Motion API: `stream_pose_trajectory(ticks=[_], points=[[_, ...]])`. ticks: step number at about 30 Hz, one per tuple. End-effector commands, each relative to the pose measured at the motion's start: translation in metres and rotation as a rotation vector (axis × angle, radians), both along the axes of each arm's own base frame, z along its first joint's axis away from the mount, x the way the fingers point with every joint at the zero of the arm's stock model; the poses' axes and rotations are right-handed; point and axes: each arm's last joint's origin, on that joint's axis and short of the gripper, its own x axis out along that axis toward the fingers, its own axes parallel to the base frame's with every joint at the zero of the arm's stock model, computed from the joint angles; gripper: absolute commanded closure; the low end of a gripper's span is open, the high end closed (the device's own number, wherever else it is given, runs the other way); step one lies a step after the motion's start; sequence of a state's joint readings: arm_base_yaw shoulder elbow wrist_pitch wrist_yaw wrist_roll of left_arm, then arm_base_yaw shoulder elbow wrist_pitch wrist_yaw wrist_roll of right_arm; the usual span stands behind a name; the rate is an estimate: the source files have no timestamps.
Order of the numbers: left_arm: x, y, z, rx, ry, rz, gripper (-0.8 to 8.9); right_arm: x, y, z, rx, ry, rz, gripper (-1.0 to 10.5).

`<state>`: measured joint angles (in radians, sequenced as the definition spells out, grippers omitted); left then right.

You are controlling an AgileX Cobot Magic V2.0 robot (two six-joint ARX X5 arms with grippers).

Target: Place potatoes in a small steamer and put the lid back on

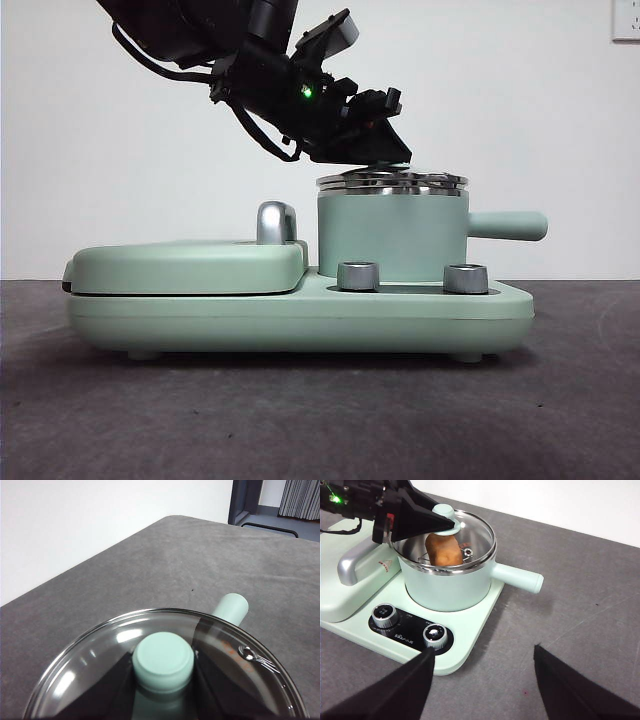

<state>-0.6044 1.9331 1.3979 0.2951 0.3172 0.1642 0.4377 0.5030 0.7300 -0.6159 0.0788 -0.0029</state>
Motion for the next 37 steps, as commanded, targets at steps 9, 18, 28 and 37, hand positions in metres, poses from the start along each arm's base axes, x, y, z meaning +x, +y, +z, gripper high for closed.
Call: stream_pose_trajectory(ticks=[9,18,28,37], points=[[0.006,-0.006,0.002,-0.026,-0.035,-0.009,8.0,0.001,0.001,0.002,-0.002,-0.008,0.005,6.4],[0.008,-0.008,-0.007,-0.015,-0.019,-0.009,8.0,0.001,0.001,0.001,-0.002,-0.008,0.005,6.4],[0.009,-0.008,-0.006,-0.018,-0.022,-0.009,8.0,0.001,0.001,0.001,-0.002,-0.008,0.005,6.4],[0.009,-0.009,-0.008,-0.017,-0.022,-0.009,8.0,0.0,0.001,0.0,-0.008,0.006,0.005,6.4]])
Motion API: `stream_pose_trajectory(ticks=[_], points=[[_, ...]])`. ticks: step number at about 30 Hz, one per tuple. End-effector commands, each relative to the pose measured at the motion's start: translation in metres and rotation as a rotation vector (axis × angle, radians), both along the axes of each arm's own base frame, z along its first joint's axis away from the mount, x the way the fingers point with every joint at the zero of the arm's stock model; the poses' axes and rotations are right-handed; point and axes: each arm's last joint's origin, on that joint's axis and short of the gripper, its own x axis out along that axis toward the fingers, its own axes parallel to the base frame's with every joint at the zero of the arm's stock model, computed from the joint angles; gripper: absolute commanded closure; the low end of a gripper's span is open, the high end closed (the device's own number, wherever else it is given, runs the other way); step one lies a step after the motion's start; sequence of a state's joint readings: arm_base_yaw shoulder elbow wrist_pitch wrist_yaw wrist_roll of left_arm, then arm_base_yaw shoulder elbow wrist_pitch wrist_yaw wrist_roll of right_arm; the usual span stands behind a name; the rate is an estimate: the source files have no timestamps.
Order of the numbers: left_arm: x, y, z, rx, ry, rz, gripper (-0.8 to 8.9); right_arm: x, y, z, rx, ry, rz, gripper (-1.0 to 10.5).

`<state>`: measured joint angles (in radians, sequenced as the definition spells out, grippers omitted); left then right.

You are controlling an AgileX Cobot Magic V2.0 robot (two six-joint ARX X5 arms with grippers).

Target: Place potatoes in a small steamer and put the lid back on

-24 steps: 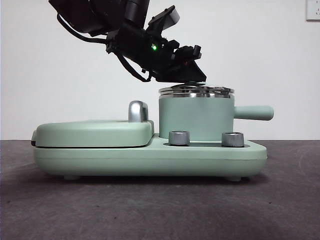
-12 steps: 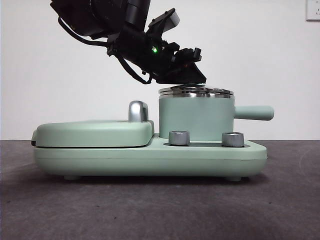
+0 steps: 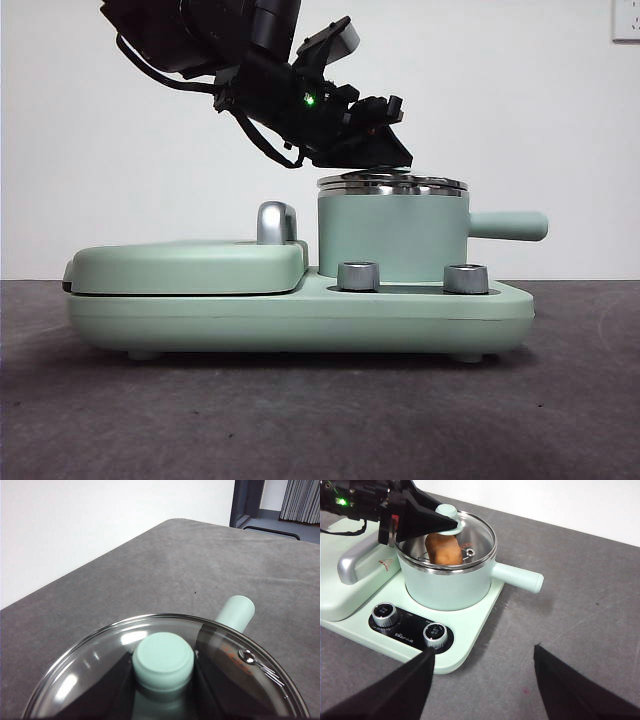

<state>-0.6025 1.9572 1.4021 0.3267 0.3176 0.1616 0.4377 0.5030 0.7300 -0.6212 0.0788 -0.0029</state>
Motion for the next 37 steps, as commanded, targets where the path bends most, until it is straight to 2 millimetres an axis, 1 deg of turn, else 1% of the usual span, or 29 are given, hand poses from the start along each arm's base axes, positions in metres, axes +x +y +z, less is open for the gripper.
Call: stream_pose_trajectory(ticks=[1,8,15,20,26,37], points=[[0.005,-0.007,-0.003,-0.007,-0.012,-0.011,8.0,0.0,0.001,0.0,-0.007,0.003,0.005,6.4],[0.008,-0.009,-0.015,0.012,0.017,-0.011,7.99,0.0,0.001,-0.001,-0.012,0.014,0.005,6.4],[0.007,-0.009,-0.015,0.015,0.021,-0.013,7.99,0.0,0.001,-0.001,-0.011,0.014,0.005,6.4],[0.004,-0.007,-0.009,0.029,0.021,-0.014,7.99,0.0,0.001,-0.001,-0.011,0.014,0.005,6.4],[0.002,0.001,0.001,0.066,0.009,-0.001,7.99,0.0,0.001,-0.001,-0.011,0.014,0.005,6.4],[0.001,0.003,0.003,0.085,0.017,0.0,7.93,0.0,0.0,-0.001,-0.011,0.023,0.004,6.4]])
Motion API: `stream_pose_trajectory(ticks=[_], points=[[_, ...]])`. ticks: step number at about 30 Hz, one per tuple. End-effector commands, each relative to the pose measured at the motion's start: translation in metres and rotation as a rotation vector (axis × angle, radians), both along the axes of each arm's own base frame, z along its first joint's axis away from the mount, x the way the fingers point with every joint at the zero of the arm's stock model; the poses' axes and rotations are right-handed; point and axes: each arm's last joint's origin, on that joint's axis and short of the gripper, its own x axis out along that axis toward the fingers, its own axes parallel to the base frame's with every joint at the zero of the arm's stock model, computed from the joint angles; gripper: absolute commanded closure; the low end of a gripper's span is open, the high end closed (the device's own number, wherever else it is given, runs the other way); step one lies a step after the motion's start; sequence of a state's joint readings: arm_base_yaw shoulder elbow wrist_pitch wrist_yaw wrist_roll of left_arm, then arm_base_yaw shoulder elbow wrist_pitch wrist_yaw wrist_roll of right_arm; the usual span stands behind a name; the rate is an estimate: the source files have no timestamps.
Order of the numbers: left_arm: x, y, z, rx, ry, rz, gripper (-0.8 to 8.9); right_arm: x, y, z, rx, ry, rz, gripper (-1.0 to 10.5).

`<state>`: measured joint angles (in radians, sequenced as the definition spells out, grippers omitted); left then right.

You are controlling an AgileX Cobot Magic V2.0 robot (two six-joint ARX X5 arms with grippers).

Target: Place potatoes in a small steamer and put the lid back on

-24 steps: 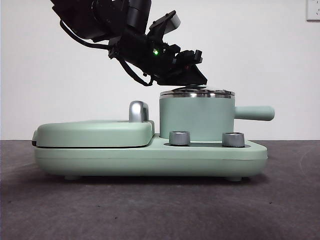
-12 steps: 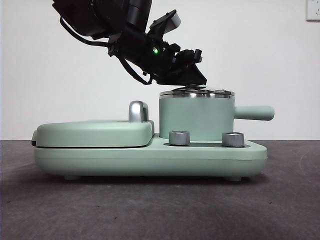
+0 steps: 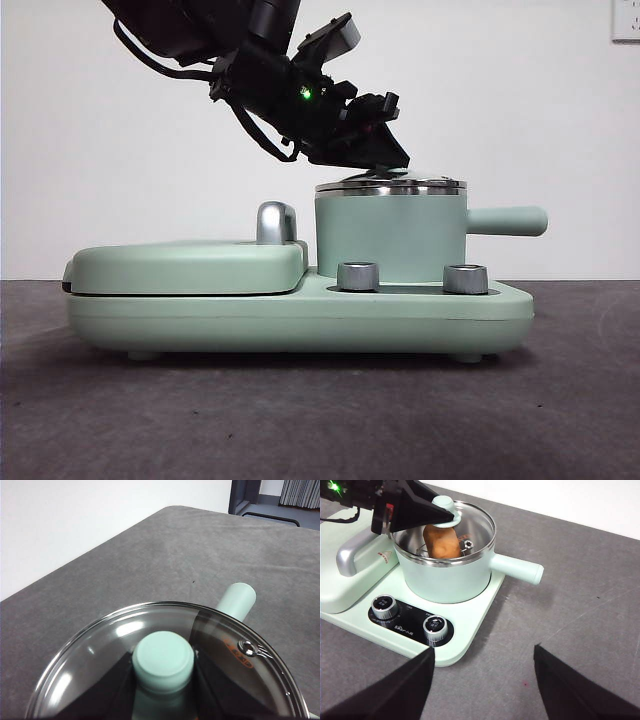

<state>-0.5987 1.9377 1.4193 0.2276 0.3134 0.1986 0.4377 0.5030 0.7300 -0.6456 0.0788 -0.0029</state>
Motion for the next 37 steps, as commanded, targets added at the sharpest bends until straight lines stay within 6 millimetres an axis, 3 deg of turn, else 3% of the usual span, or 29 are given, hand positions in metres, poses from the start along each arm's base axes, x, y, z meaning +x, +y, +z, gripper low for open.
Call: stream_pose_trajectory(ticks=[1,8,13,18,25,32,37], points=[[0.003,0.0,-0.002,0.026,-0.006,0.001,7.82,0.0,0.001,0.0,-0.003,0.005,0.004,6.4],[0.003,-0.001,0.0,0.012,-0.026,0.002,6.64,-0.001,0.0,-0.002,-0.016,0.034,0.004,6.4],[0.004,-0.001,0.003,-0.007,-0.054,0.002,6.5,-0.001,0.0,-0.003,-0.02,0.041,0.004,6.4],[0.004,-0.001,0.004,-0.015,-0.063,0.002,5.32,-0.001,0.0,-0.003,-0.019,0.041,0.004,6.4],[0.004,-0.002,0.005,-0.022,-0.061,0.003,5.32,-0.001,0.0,-0.003,-0.019,0.041,0.004,6.4],[-0.009,0.009,0.035,-0.087,0.019,0.033,5.34,-0.001,0.0,-0.003,-0.019,0.041,0.005,6.4],[-0.025,0.036,0.064,-0.063,0.092,0.075,5.34,-0.002,0.0,-0.004,-0.021,0.052,0.003,6.4]])
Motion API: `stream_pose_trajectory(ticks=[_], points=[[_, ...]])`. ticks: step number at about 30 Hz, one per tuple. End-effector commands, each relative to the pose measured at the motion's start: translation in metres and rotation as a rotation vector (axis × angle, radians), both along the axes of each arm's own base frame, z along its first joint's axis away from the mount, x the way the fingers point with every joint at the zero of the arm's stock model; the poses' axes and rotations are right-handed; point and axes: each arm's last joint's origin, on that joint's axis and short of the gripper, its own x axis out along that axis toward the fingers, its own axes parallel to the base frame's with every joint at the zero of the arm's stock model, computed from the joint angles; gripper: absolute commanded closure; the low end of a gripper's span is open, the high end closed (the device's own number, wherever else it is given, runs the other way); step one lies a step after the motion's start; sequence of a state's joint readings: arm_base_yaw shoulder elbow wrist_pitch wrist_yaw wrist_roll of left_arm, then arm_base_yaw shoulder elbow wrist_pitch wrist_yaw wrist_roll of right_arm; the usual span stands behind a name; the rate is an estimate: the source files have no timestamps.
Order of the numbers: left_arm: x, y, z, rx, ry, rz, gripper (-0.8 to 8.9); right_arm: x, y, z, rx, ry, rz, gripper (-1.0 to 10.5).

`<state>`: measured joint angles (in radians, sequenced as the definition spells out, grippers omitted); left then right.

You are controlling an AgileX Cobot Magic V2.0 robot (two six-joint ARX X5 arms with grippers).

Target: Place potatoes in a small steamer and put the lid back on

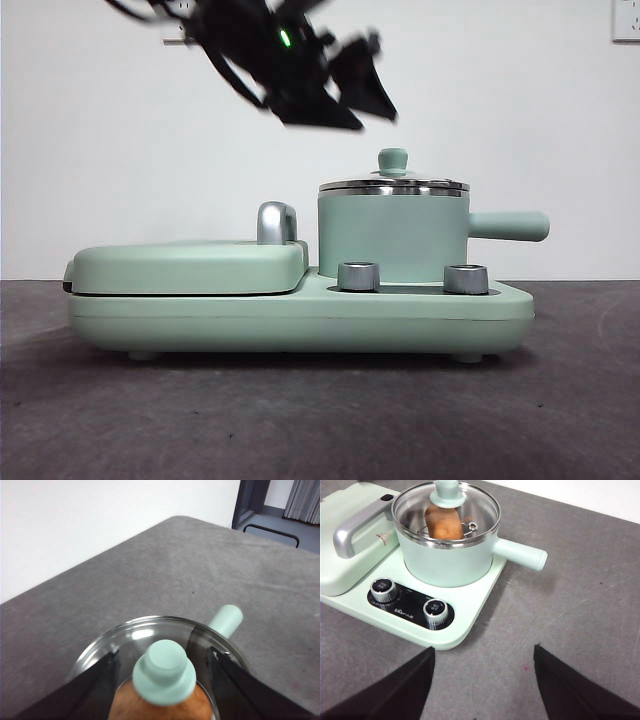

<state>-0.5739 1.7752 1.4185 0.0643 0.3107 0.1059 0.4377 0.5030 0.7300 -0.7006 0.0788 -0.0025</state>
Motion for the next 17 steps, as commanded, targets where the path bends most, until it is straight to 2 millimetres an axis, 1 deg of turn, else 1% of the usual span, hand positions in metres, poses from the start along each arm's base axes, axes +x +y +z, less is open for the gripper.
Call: stream_pose_trajectory(ticks=[1,6,9,13,17], points=[[-0.006,0.014,0.018,-0.005,0.03,0.03,5.34,0.0,0.001,0.0,0.0,0.005,0.004,6.4],[-0.02,0.051,0.044,-0.027,0.114,0.106,5.34,0.0,0.001,0.0,-0.002,0.011,0.004,6.4],[-0.03,0.073,0.054,-0.034,0.149,0.154,5.34,0.0,0.001,0.0,-0.002,0.012,0.004,6.4],[-0.05,0.1,0.059,-0.03,0.166,0.205,5.34,0.0,0.001,0.0,-0.002,0.011,0.004,6.4],[-0.08,0.128,0.051,-0.048,0.179,0.26,5.34,0.0,0.001,0.0,-0.001,0.012,0.006,6.4]])
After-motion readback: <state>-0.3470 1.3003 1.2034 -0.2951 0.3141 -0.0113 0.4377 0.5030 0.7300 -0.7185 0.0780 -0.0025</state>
